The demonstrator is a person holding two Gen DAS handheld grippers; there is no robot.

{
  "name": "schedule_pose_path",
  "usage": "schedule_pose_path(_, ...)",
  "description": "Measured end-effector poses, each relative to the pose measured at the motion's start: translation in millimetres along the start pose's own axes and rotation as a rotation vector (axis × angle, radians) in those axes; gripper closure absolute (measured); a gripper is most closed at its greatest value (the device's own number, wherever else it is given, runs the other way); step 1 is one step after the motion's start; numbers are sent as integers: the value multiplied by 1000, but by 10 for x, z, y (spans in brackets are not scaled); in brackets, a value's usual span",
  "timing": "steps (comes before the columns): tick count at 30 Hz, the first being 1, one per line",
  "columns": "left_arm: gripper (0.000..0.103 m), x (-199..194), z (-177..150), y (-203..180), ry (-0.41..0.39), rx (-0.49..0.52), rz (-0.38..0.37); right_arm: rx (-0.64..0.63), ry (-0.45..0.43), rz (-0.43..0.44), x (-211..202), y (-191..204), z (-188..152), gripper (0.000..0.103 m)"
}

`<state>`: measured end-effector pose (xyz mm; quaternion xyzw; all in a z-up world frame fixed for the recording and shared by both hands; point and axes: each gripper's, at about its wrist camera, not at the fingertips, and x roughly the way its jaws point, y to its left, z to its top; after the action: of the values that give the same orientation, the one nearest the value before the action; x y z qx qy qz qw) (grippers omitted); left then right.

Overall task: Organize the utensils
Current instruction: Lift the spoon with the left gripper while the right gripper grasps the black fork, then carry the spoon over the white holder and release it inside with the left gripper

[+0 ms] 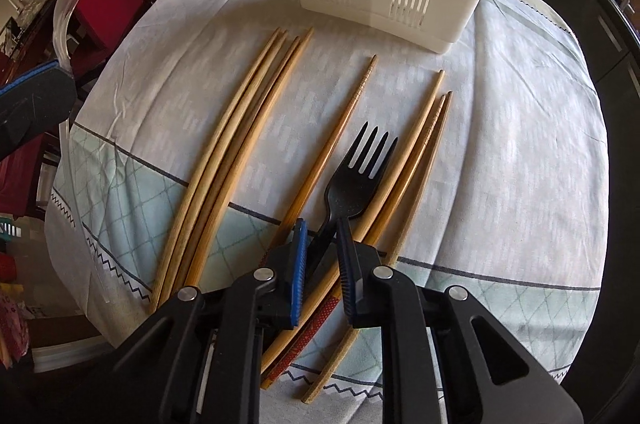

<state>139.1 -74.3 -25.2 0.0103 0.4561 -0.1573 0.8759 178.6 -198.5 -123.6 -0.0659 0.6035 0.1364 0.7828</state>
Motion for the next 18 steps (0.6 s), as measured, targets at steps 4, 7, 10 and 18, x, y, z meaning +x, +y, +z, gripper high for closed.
schedule_pose_path(4, 95, -18, 13, 0, -3, 3, -2, -15, 9, -37, 42, 48, 65, 86)
schedule_pose_path(7, 95, -30, 23, -2, -8, 4, -3, -13, -10, -53, 51, 60, 85, 88)
schedule_pose_path(10, 95, -53, 51, -1, -16, 3, 0, -7, -52, -58, 46, 74, 91, 93)
schedule_pose_path(18, 95, -278, 287, -25, -87, 2, -17, 75, -259, 140, -490, -177, -133, 93)
